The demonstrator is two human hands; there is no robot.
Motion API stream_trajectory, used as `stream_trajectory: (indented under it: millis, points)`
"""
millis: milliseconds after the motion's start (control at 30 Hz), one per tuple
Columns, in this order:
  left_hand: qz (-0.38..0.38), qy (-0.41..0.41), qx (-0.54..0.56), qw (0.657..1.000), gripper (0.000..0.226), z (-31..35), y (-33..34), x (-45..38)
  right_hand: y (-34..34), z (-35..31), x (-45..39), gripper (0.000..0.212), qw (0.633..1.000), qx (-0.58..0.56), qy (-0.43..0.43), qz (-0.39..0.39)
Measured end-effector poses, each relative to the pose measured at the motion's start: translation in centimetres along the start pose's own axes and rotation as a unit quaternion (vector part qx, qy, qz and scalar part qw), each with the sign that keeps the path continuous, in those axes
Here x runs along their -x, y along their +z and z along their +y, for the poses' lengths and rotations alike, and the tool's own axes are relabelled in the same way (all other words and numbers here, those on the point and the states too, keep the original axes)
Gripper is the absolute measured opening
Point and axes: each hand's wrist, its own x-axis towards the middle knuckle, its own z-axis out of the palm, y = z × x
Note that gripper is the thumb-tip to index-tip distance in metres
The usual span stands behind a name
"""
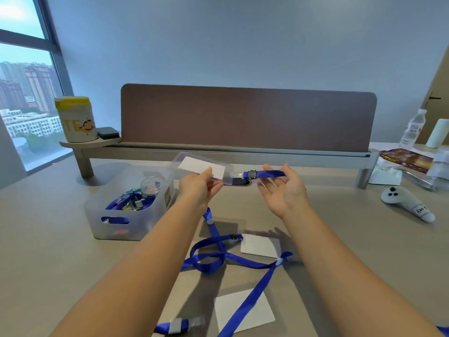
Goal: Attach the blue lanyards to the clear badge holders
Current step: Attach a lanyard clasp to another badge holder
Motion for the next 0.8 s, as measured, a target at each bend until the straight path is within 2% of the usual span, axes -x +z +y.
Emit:
stream_trajectory:
  millis: [100,167,267,400,533,633,800]
  points:
    - [0.073,0.025,-0.126,0.989,0.023,-2.0,0.3,-2.4,-2.5,-0.8,-2.5,0.024,0.99,0.113,-0.005,0.088]
    - [0.094,0.033,-0.187,0.977,0.027,-3.3,0.5,-3.8,-4.4,-1.4,-4.3,0.025,0.973,0.188,0.009,0.134]
    - [0.086,0.005,-0.161,0.983,0.025,-4.5,1.4,-5.5,-7.2,-3.0,-7.0,0.031,0.948,0.254,0.008,0.192]
    - [0.066,-0.028,-0.035,0.997,0.022,-4.8,3.6,-7.5,-8.9,-6.7,-9.5,0.034,0.954,0.19,-0.072,0.219]
    - [0.058,-0.05,0.021,0.997,0.018,-5.7,4.7,-8.9,-8.7,-9.0,-10.8,0.033,0.953,0.119,-0.145,0.236]
    - [0.078,-0.077,0.013,0.994,0.018,-7.3,4.2,-9.7,-10.1,-7.4,-12.5,0.03,0.957,0.11,-0.12,0.241]
    - [0.124,-0.12,0.043,0.984,0.023,-8.9,2.2,-11.4,-12.8,-2.8,-14.9,0.026,0.965,0.089,-0.012,0.245]
